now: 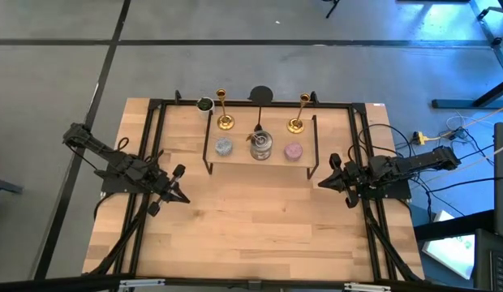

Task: Pick & Place candle stick holders
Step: Return to Home Position

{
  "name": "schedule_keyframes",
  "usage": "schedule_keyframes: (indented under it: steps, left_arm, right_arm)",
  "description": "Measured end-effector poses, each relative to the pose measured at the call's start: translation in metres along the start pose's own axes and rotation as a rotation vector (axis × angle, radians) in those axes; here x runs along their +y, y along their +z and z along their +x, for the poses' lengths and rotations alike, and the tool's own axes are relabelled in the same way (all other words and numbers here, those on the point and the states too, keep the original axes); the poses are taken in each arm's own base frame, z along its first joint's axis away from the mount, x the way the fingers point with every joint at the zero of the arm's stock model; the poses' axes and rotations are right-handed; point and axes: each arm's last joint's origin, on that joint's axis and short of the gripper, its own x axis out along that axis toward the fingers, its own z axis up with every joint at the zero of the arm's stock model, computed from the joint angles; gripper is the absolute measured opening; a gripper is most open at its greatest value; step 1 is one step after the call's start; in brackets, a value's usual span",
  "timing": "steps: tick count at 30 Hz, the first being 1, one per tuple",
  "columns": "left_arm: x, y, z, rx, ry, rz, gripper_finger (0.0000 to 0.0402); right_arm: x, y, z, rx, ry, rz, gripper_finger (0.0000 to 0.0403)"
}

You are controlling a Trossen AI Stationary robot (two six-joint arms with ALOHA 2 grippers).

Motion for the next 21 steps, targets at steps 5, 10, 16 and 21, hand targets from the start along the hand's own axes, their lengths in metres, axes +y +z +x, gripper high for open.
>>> schedule_keyframes:
  steps: [5,10,16,21]
  left_arm:
    - [0.0000,0.0000,0.0000,0.000,0.000,0.000,0.0002]
    - [0.0000,0.0000,0.0000,0.000,0.000,0.000,0.0002]
    - [0.0000,0.0000,0.0000,0.000,0.000,0.000,0.0002]
    - [0.0000,0.0000,0.0000,0.000,0.000,0.000,0.0002]
  right_arm:
    - [0.0000,0.0000,0.0000,0.000,0.000,0.000,0.0000]
    - [0.0000,0.0000,0.0000,0.000,0.001,0.000,0.0000]
    - [0.0000,0.0000,0.0000,0.000,0.000,0.000,0.0000]
    - [0.0000,-0.0001,0.0000,0.000,0.000,0.000,0.0000]
